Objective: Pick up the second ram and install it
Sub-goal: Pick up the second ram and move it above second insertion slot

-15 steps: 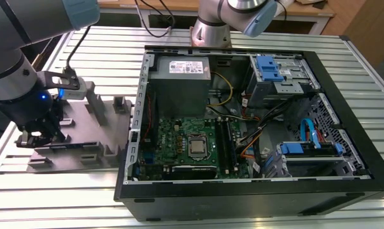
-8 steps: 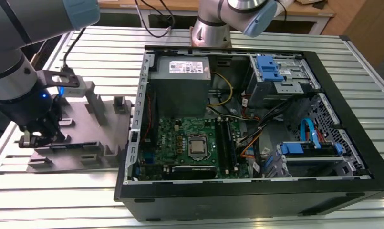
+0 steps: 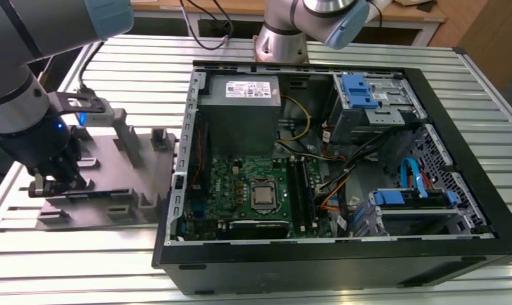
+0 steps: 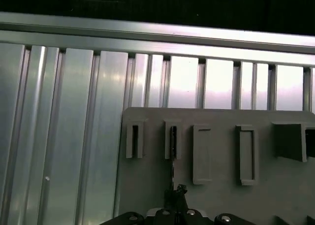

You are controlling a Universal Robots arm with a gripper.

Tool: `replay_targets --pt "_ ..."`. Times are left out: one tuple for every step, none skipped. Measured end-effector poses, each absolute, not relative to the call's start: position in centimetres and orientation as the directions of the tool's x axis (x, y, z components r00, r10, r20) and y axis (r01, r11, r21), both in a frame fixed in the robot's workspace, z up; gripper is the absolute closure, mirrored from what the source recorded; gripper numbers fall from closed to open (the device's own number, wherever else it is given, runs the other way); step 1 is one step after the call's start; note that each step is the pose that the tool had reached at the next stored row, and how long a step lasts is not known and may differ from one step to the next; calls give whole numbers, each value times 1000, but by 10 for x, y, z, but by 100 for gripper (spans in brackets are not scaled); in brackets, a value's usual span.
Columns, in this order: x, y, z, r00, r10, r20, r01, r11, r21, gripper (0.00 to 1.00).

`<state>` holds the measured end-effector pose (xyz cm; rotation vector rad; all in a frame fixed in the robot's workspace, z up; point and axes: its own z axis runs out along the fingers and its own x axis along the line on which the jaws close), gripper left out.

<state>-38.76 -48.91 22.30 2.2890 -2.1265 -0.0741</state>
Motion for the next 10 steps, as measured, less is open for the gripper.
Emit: replay_targets --pt "-388 -489 223 83 -996 -24 -995 -84 44 89" --pt "-388 -489 223 93 -995 -24 -995 -94 44 89" --pt "-388 -489 223 103 -994 -24 -994 -104 44 89" --pt "-388 -489 223 113 -993 -24 -992 -114 44 89" --pt "-388 -489 223 124 -992 -24 -991 -125 44 89" --pt "-388 -489 223 135 -991 -24 -990 -135 44 89" --pt "-388 -489 223 145 -989 -24 -988 -145 44 89" --pt "-388 -489 223 154 -988 -24 -987 -155 44 89" --pt "-388 -489 223 164 -986 -24 -985 -165 44 89" --pt "-388 -489 223 174 -984 -24 -984 -175 44 89"
